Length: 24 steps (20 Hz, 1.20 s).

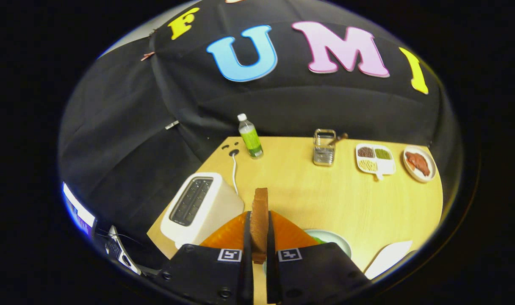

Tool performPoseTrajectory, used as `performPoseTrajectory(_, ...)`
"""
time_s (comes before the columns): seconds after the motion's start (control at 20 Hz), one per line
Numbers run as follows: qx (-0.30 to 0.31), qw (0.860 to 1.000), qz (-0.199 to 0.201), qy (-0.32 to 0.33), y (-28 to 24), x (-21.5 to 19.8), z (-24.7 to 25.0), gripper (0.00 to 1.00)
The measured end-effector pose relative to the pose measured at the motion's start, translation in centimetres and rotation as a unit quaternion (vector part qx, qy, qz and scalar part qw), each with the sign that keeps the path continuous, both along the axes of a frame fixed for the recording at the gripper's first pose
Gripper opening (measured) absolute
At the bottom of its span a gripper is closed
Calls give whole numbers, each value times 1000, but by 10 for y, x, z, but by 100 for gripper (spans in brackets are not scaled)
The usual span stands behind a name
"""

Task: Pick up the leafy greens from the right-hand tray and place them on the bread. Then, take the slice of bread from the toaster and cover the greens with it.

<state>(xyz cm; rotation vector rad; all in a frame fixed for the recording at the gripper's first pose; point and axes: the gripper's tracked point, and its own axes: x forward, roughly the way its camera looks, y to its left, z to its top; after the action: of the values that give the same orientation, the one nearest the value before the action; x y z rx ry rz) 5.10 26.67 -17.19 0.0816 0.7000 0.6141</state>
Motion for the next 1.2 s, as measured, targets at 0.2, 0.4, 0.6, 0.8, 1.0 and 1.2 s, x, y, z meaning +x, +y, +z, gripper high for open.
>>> performPoseTrajectory(0.2,8,999,-21,47,-28,-4,-43,16)
performPoseTrajectory(0.4,21,996,-29,81,-38,-7,-79,16)
performPoseTrajectory(0.6,34,995,-39,89,-48,-2,-96,16)
performPoseTrajectory(0.8,20,994,-63,92,-74,6,-114,16)
performPoseTrajectory(1.0,19,989,-92,112,-93,8,-132,22)
performPoseTrajectory(1.2,-20,988,-107,108,-117,7,-149,51)
